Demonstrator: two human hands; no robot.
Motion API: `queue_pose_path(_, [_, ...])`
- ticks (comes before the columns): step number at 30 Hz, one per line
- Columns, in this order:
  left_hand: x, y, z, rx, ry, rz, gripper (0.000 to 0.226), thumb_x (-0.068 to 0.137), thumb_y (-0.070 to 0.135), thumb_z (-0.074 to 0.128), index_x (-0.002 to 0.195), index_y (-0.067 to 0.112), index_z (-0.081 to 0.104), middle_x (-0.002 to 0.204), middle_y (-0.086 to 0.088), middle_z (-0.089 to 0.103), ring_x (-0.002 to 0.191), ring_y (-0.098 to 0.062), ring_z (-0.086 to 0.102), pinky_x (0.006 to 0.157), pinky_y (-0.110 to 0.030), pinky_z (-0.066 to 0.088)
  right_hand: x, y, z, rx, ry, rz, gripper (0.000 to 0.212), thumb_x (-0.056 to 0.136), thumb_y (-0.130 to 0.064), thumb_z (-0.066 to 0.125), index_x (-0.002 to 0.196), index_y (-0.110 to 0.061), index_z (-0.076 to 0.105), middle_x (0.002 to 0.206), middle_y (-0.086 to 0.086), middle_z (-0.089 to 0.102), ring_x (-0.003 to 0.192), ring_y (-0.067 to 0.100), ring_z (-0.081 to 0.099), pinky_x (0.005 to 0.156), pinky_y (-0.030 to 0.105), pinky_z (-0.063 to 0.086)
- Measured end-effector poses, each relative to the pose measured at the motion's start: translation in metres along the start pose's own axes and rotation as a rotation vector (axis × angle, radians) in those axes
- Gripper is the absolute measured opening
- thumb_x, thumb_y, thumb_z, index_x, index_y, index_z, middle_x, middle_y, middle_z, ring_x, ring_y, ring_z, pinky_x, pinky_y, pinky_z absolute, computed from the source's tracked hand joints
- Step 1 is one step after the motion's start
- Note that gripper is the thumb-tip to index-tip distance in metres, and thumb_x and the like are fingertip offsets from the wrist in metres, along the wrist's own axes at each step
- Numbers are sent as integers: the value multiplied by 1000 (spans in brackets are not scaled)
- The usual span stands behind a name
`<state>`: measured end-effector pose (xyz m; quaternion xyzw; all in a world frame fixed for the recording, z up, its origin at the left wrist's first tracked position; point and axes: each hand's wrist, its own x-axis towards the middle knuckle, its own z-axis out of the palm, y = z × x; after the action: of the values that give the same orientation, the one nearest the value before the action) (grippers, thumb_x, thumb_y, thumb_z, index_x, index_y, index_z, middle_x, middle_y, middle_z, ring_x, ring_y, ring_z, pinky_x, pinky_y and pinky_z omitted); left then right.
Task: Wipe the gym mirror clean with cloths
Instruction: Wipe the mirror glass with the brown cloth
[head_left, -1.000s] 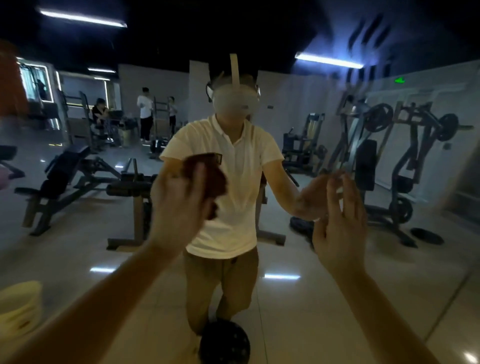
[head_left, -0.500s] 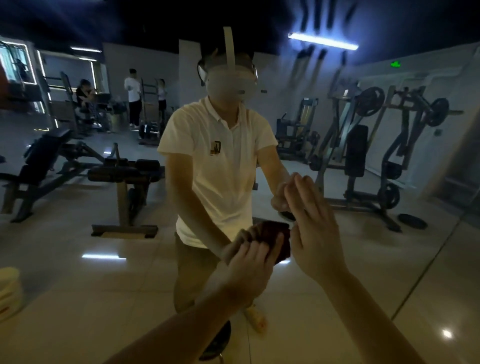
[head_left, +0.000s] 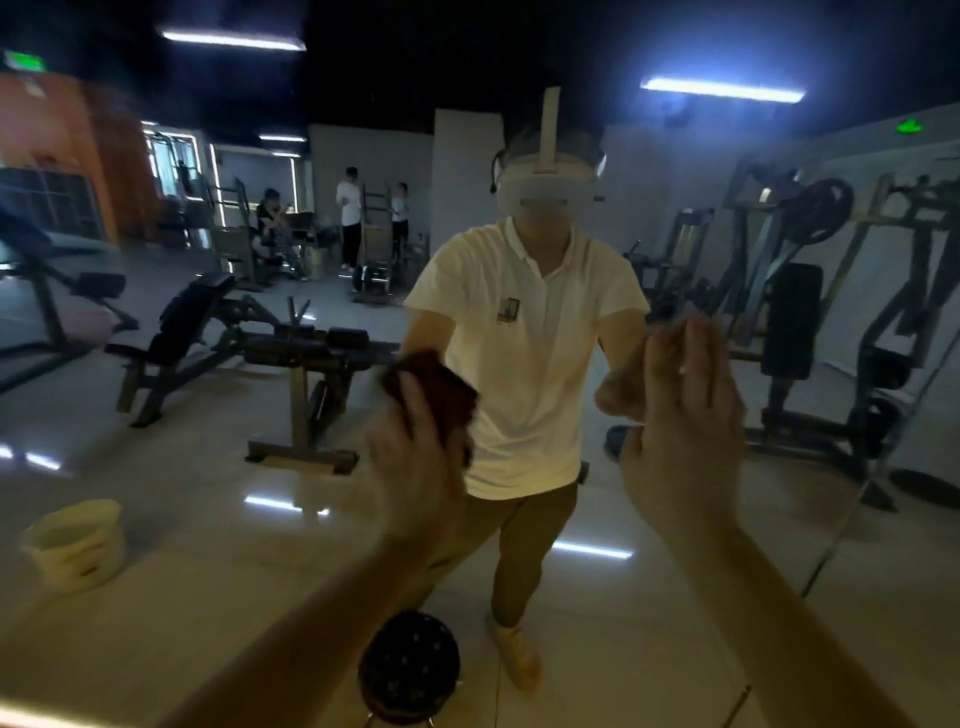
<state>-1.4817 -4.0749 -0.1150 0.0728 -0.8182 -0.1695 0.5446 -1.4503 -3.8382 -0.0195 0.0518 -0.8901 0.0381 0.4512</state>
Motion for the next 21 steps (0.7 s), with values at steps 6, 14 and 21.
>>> queue_pose_path(6, [-89,126,43,81,-265,614,50,103,36,53,146,12,53,112,-13,64,98,-30,64,103,-48,45,2,24,-18,-7,-94,-144,88,87,-24,55,165,-18,14,172,16,-1,158,37,5,122,55,22])
queue_pose_path(14, [18,22,-9,169,-13,431,93,87,43,72,156,-2,27,121,-29,56,99,-40,61,92,-53,52,5,33,-23,14,-80,-209,91,85,-16,66,164,-16,21,172,14,-1,159,34,-1,121,45,3])
queue_pose_path(21, [50,25,-17,-26,102,-316,70,108,38,36,163,1,14,144,-34,42,125,-47,46,106,-60,40,3,27,-23,17,-62,-207,93,81,-18,64,163,-10,21,171,21,1,158,39,2,122,50,6])
